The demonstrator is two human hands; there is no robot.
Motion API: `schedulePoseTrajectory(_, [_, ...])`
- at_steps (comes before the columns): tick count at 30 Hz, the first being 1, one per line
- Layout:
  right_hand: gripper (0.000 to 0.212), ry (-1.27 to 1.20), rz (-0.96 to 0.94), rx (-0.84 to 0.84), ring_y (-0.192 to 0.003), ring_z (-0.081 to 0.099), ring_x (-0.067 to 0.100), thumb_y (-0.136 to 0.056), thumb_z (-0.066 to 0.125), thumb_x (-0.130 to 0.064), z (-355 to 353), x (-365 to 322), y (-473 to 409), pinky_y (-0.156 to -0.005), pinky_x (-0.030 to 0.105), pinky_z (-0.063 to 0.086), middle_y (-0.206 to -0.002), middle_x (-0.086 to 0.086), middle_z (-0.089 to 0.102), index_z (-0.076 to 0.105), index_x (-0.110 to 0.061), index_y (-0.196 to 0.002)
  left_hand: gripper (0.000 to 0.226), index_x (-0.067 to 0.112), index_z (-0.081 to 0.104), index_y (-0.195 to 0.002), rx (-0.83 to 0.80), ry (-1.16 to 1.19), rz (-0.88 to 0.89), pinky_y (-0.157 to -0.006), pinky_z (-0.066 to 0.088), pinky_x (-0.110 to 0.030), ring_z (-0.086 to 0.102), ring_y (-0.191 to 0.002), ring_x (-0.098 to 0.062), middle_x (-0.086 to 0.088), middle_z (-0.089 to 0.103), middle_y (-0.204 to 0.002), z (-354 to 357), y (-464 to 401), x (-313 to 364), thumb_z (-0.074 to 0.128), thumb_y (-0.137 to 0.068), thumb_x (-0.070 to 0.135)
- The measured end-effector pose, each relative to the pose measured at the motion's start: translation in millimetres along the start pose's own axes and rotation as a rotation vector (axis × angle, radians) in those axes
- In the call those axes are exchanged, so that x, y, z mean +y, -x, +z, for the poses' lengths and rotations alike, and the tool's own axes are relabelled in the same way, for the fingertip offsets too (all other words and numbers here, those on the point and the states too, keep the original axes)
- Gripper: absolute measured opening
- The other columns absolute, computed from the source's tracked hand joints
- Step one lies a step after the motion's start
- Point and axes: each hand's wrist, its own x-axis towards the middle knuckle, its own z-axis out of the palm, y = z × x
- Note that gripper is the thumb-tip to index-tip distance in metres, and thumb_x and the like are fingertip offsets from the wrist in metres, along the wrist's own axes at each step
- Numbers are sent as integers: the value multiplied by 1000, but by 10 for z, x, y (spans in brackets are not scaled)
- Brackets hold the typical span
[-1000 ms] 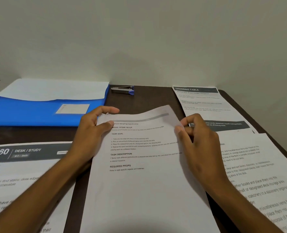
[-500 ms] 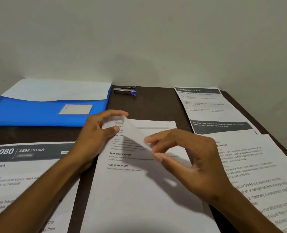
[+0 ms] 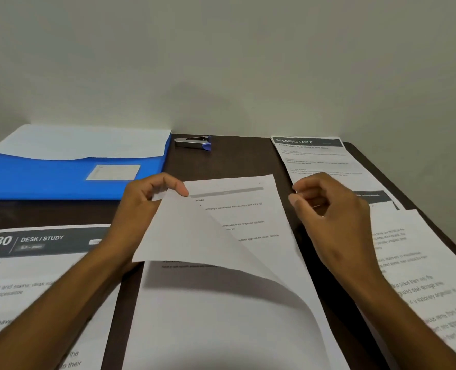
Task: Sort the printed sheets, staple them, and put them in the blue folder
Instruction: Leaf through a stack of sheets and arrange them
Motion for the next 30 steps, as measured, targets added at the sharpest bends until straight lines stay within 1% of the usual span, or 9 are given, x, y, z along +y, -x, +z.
schedulePoseTrajectory(3, [23, 37, 26, -104, -77, 66, 1, -89, 79, -46, 54, -45, 36, -68, 10, 49, -86, -18, 69, 67, -32, -103, 19, 22, 71, -95, 6, -5, 17, -54, 57, -15, 75, -76, -8, 5, 74, -95, -15, -5, 6, 72, -88, 5])
schedulePoseTrajectory(10, [28, -93, 91, -133, -72, 67, 9, -87, 85, -33, 100, -53, 53, -66, 13, 52, -78, -10, 69, 65, -30, -106, 24, 22, 69, -95, 13, 4, 29, -53, 55, -13, 74, -76, -6, -4, 72, -102, -3, 7, 26, 71, -89, -1])
schedulePoseTrajectory(14, [25, -129, 63, -82, -74, 66, 4, -87, 85, -27, 115, -59, 64, -63, 6, 47, -71, -13, 69, 63, -31, -98, 20, 20, 71, -95, 42, 80, -3, -53, 55, -16, 75, -79, -7, -2, 70, -109, 45, 44, 38, 69, -93, 0])
schedulePoseTrajectory(17, [21, -96, 29, -42, -77, 65, 0, -89, 82, -26, 123, -72, 78, -65, 1, 42, -68, -16, 69, 61, -30, -92, 19, 23, 77, -98, 69, 127, -57, -89, 60, -43, 67, -114, -21, 9, 71, -114, 80, 66, 15, 73, -93, 5])
schedulePoseTrajectory(19, [18, -48, 2, -21, -74, 64, 2, -91, 80, -27, 134, -65, 83, -63, 3, 41, -65, -13, 67, 62, -28, -90, 21, 26, 77, -98, 82, 80, -61, -105, 46, -42, 58, -118, -8, 20, 71, -109, 86, 73, 27, 69, -97, 7])
schedulePoseTrajectory(21, [17, 36, -37, -2, -73, 64, 6, -94, 77, -30, 141, -39, 94, -63, 5, 41, -77, -11, 70, 61, -26, -92, 24, 28, 75, -100, 102, 57, -66, -96, 42, -27, 54, -110, 5, 20, 70, -113, 96, 77, 44, 65, -101, 6])
schedulePoseTrajectory(25, [19, 61, -122, 5, -85, 69, 12, -93, 76, -38, 150, -7, 121, -76, 28, 60, -104, -4, 75, 63, -27, -100, 31, 32, 73, -112, 118, 125, -105, -71, 55, -17, 65, -108, -9, 9, 68, -123, 97, 71, 38, 64, -101, 5])
schedulePoseTrajectory(28, [22, -45, -242, 74, -97, 66, 9, -89, 71, -41, 105, -93, 111, -84, 22, 55, -122, -3, 72, 68, -21, -100, 38, 38, 72, -117, 107, 105, -103, -78, 58, -27, 67, -110, -15, 10, 66, -127, 98, 71, 46, 63, -101, 4])
schedulePoseTrajectory(30, [23, -137, -304, 53, -95, 66, 8, -91, 67, -42, 44, -177, 129, -78, 13, 53, -117, -6, 73, 68, -20, -97, 42, 42, 72, -118, 92, 87, -103, -79, 61, -32, 69, -107, -17, 12, 67, -124, 102, 75, 56, 62, -102, 4])
